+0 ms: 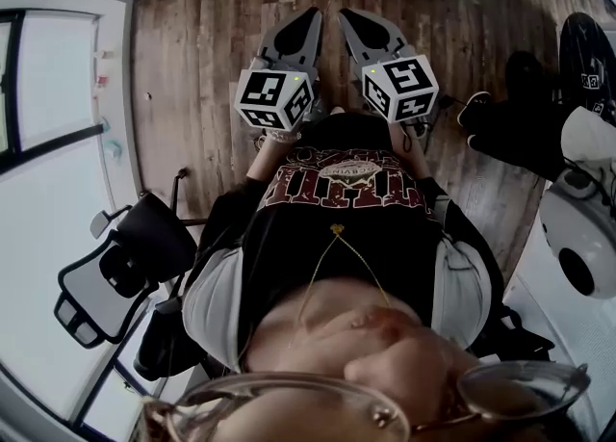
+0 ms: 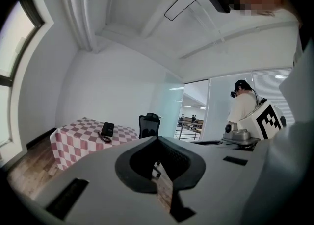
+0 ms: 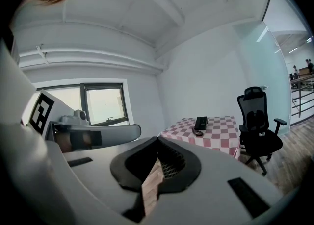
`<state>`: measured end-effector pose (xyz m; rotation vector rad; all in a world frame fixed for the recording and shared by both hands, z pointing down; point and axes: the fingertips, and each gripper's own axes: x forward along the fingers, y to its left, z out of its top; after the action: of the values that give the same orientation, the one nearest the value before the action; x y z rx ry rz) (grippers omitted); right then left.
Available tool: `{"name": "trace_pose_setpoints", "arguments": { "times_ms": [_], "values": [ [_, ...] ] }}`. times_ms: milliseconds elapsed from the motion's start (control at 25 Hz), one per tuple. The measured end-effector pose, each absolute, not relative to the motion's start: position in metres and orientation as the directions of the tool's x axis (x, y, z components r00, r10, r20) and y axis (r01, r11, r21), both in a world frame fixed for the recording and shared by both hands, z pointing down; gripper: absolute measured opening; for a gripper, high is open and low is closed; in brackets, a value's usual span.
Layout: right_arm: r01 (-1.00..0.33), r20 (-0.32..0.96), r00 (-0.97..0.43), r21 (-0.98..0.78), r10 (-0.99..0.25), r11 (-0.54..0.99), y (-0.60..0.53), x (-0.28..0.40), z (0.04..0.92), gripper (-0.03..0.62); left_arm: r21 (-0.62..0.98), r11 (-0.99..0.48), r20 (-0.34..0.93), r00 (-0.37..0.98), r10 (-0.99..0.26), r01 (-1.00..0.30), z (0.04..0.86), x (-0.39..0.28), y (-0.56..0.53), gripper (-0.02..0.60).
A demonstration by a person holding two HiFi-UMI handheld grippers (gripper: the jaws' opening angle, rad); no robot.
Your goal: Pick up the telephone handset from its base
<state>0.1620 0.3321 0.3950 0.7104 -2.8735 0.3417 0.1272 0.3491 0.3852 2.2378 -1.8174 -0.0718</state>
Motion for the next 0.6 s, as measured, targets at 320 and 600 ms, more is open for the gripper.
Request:
{"name": "trace_pose_setpoints", "arguments": {
  "times_ms": [320,600],
  "values": [
    [-0.500,0.214,-0.860,-0.173,-0.463,0.849,0.284,0.130,0.394,0.017,0.232,-0.226,0.118,0.258,-0.959,-0.946,0.385,0.096,0.298,0.010],
    [-0.536,0.209,-0.840,-0.173,-0.502,0.826,0.243,0.103,0.393,0.017,0.230,-0.268,0.116,0.300,-0.947,-0.936,0.386,0.069,0.256,0.010]
  ]
}}
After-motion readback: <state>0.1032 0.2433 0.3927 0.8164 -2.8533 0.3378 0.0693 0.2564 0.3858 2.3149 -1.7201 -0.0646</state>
